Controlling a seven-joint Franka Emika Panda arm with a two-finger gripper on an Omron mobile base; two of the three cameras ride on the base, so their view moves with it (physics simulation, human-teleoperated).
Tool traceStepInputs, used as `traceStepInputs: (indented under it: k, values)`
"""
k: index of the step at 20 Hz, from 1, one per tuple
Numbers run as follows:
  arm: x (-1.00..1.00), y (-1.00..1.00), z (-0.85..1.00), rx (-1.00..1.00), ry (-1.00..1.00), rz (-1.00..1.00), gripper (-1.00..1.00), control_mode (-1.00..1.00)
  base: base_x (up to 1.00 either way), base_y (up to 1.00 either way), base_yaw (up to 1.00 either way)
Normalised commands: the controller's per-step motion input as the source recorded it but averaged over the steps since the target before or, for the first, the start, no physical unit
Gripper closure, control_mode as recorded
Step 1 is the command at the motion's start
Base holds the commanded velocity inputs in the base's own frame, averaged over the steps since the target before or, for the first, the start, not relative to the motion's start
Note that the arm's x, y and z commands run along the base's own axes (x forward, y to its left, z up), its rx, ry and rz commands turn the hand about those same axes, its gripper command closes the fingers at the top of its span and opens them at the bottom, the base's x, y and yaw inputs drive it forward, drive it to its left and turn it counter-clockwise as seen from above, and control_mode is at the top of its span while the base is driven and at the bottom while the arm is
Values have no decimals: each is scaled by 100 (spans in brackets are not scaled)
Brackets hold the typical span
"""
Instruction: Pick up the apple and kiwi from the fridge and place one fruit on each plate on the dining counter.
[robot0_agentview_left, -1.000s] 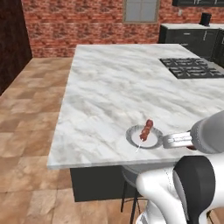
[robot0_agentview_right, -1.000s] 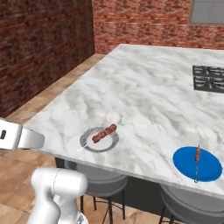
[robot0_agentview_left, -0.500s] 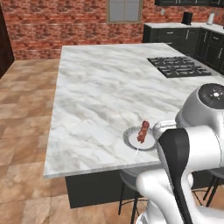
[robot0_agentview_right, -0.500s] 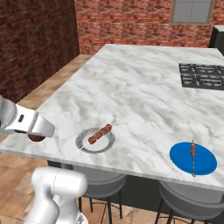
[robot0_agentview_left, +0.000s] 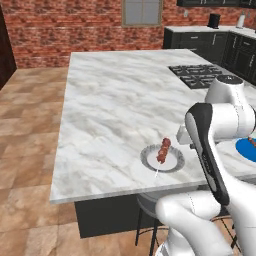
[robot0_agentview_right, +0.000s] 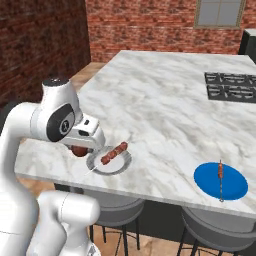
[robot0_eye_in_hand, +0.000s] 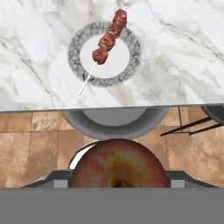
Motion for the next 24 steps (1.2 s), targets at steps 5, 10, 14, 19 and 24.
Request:
traceStepInputs:
  k: [5, 10, 14, 19, 24]
  values:
    - [82, -25, -69, 1, 22, 2, 100, -100, 0, 0, 0]
    - [95, -7, -65, 0, 27, 0, 100, -100, 0, 0, 0]
    - [83, 0, -63, 0, 20, 0, 100, -100, 0, 0, 0]
    - [54, -5, -59, 0, 6, -1, 100, -100, 0, 0, 0]
    - [48, 0, -38, 0, 0, -13, 100, -100, 0, 0, 0]
